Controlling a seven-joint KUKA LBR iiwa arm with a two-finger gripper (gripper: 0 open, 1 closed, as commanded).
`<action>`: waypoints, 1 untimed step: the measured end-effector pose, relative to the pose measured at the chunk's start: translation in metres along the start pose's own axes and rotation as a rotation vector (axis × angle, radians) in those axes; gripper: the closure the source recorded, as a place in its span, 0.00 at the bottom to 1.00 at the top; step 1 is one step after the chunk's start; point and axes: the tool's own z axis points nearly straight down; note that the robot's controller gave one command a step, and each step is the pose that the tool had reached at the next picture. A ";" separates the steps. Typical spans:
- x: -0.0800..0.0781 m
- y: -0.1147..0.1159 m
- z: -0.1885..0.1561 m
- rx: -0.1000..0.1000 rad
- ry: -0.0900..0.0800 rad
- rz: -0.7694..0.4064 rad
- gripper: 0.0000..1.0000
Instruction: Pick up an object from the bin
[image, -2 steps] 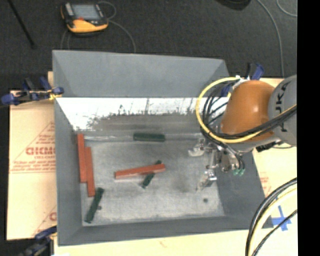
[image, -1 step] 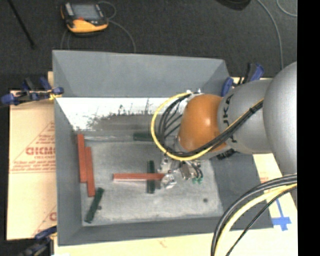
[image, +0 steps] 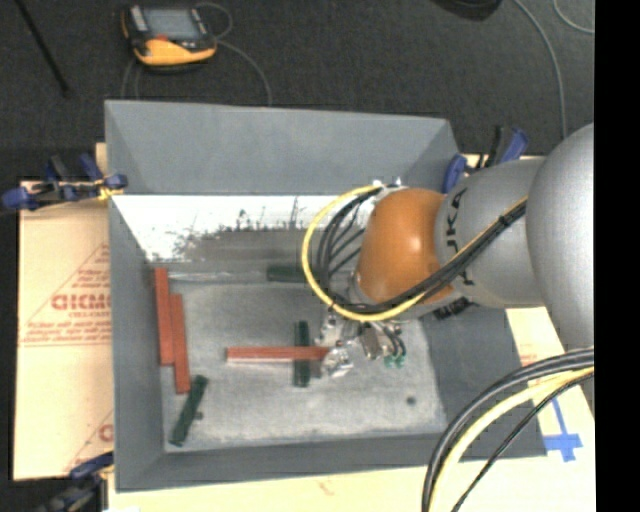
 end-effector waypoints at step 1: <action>0.013 0.017 -0.134 0.000 -0.008 0.028 1.00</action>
Offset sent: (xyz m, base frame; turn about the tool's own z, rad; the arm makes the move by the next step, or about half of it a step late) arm 0.0000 0.0000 0.0000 0.0000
